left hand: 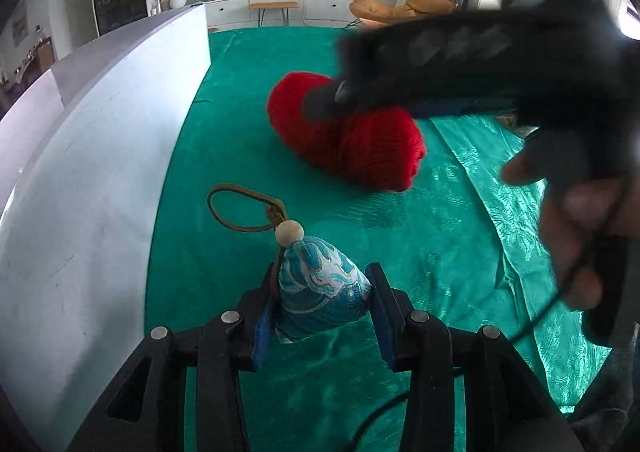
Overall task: Organize soft objects
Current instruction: 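Grasp the red yarn ball with the right tool while the left tool holds the ornament, then carry both held items into the cardboard box and open both tools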
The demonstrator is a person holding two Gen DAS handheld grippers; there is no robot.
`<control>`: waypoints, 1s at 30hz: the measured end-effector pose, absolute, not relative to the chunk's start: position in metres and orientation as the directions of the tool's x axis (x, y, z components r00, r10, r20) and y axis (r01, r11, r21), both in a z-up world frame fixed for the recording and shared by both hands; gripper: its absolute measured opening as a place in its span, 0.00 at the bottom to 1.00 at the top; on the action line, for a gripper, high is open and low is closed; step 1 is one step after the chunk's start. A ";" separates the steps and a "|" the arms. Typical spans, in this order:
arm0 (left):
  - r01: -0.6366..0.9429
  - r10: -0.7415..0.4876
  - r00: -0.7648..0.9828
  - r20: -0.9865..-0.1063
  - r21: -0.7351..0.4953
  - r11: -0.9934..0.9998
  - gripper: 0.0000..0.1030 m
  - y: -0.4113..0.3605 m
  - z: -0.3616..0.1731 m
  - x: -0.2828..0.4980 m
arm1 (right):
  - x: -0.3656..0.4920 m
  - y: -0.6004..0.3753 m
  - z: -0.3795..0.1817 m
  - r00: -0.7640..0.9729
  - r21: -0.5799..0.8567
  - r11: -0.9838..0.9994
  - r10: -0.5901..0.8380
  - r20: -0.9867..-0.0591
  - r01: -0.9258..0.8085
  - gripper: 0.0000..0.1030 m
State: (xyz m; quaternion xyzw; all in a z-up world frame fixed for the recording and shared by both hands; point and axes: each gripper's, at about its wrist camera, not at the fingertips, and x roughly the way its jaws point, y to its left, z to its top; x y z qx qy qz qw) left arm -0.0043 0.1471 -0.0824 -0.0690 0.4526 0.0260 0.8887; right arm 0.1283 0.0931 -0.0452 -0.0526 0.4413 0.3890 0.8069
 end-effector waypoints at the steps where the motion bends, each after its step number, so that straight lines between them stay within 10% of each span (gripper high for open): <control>1: -0.112 -0.021 0.586 -0.810 -0.107 0.988 0.40 0.149 -0.084 -0.005 | 0.133 0.106 -0.057 0.276 0.253 0.695 0.553 -0.786 -0.673 0.78; 3: -0.114 -0.024 0.595 -0.804 -0.114 0.987 0.40 0.152 -0.083 -0.007 | 0.135 0.115 -0.077 0.270 0.204 0.729 0.476 -0.837 -0.654 0.46; 15: -0.053 -0.193 0.693 -0.695 -0.315 0.948 0.40 0.160 -0.004 -0.027 | 0.084 -0.054 -0.035 0.460 0.236 0.928 0.350 -0.816 -0.289 0.44; 24: -0.315 0.180 0.732 -0.657 -0.092 0.945 0.41 0.290 0.071 -0.073 | 0.021 0.094 0.103 0.407 0.340 0.688 0.680 -0.610 -0.641 0.45; 28: -0.458 0.361 0.637 -0.681 0.043 0.888 0.91 0.328 0.054 -0.089 | 0.008 0.182 0.111 0.320 0.339 0.585 0.743 -0.588 -0.737 0.61; 30: -0.501 0.401 0.624 -0.671 0.050 0.864 0.94 0.335 0.047 -0.100 | 0.009 0.211 0.100 0.266 0.363 0.551 0.756 -0.597 -0.751 0.69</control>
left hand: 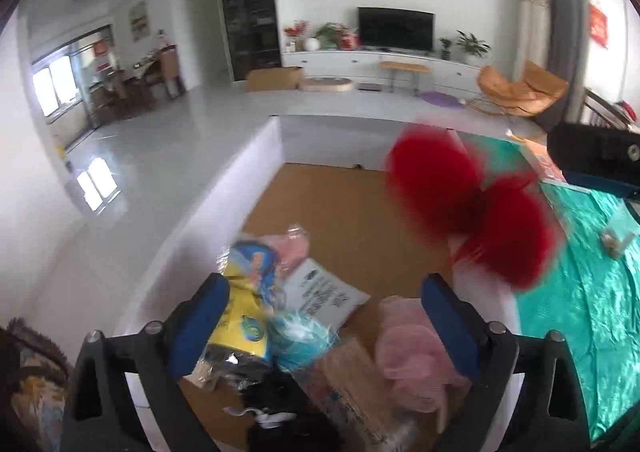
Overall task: Organize soft objects
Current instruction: 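Carry both held items into the cardboard box and open both tools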
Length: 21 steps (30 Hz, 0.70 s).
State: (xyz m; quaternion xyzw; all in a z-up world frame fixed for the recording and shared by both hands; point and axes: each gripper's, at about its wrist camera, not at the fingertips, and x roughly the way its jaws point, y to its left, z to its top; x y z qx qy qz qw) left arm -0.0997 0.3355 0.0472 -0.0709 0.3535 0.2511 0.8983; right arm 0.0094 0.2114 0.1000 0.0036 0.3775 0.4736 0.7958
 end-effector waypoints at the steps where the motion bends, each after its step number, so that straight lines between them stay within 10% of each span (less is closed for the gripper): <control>1: -0.508 0.403 0.622 -0.671 0.046 0.860 0.94 0.337 0.045 -0.104 | 0.010 0.219 0.096 0.264 0.362 0.554 0.752 -0.604 -0.749 0.69; 21: -0.545 0.482 0.545 -0.686 0.147 0.826 0.95 0.296 0.058 -0.109 | -0.034 0.191 0.099 0.447 0.074 0.710 0.517 -0.730 -0.700 0.70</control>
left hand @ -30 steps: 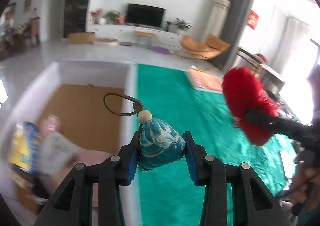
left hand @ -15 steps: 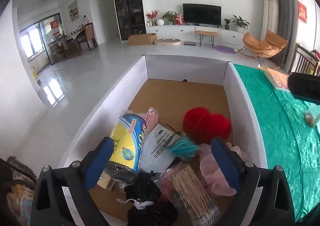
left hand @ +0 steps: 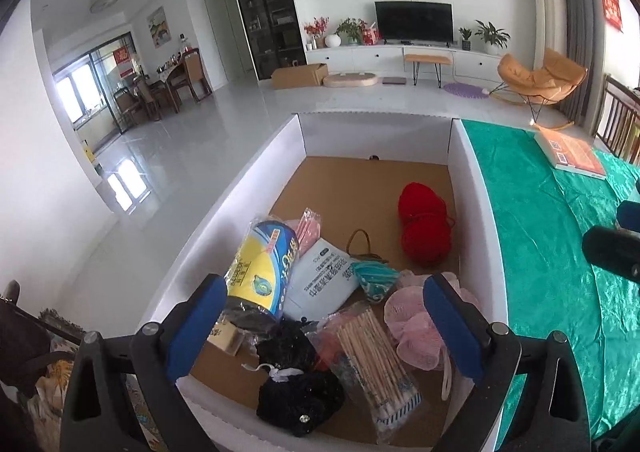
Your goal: Organize soft objects
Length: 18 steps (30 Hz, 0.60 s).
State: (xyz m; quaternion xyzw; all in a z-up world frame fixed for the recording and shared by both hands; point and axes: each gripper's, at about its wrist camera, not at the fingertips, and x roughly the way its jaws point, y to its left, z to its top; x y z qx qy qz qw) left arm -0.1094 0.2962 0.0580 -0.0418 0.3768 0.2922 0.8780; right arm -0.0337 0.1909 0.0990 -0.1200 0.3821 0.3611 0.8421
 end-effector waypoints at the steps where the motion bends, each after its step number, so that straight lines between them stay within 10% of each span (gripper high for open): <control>1: -0.542 0.475 0.544 -0.692 0.142 0.828 0.95 0.297 0.058 -0.111 | -0.034 0.191 0.099 0.447 0.065 0.709 0.510 -0.735 -0.702 0.70; 18: -0.582 0.486 0.552 -0.677 0.104 0.806 0.95 0.310 0.062 -0.128 | -0.061 0.213 0.092 0.483 -0.068 0.674 0.452 -0.749 -0.736 0.70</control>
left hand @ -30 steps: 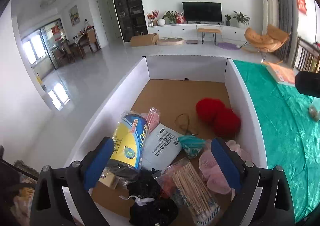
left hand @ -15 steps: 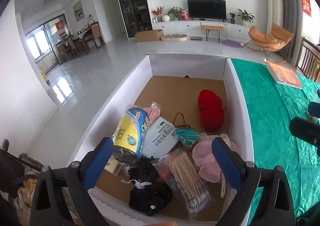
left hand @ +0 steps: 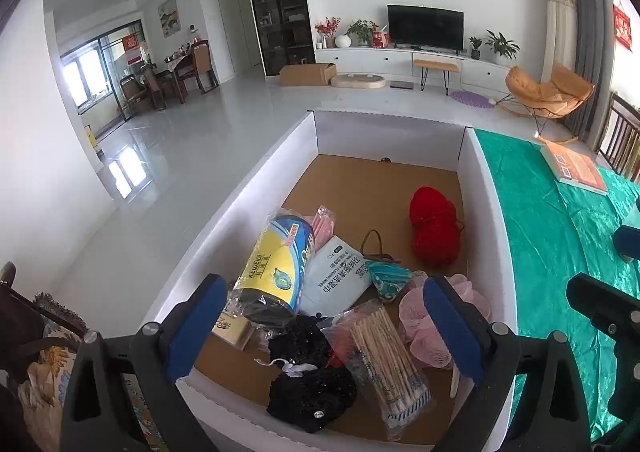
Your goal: Organize soft objects
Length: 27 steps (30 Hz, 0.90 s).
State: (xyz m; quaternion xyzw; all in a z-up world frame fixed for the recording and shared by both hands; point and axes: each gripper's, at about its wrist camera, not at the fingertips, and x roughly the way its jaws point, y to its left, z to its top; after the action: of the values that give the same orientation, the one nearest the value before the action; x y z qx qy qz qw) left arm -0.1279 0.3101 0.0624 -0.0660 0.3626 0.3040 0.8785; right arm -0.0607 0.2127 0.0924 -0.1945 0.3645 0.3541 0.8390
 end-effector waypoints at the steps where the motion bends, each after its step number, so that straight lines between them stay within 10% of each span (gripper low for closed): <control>1: -0.582 0.487 0.552 -0.677 0.105 0.806 0.95 0.310 0.062 -0.128 | -0.061 0.213 0.092 0.485 -0.073 0.672 0.452 -0.749 -0.737 0.70; 27: -0.601 0.492 0.546 -0.679 0.092 0.794 0.95 0.320 0.064 -0.134 | -0.072 0.226 0.088 0.480 -0.101 0.649 0.439 -0.760 -0.754 0.70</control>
State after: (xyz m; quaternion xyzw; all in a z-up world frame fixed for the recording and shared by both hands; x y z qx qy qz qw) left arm -0.1343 0.3195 0.0636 -0.0758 0.3604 0.3119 0.8758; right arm -0.0721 0.2264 0.0882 -0.2168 0.3629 0.3585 0.8323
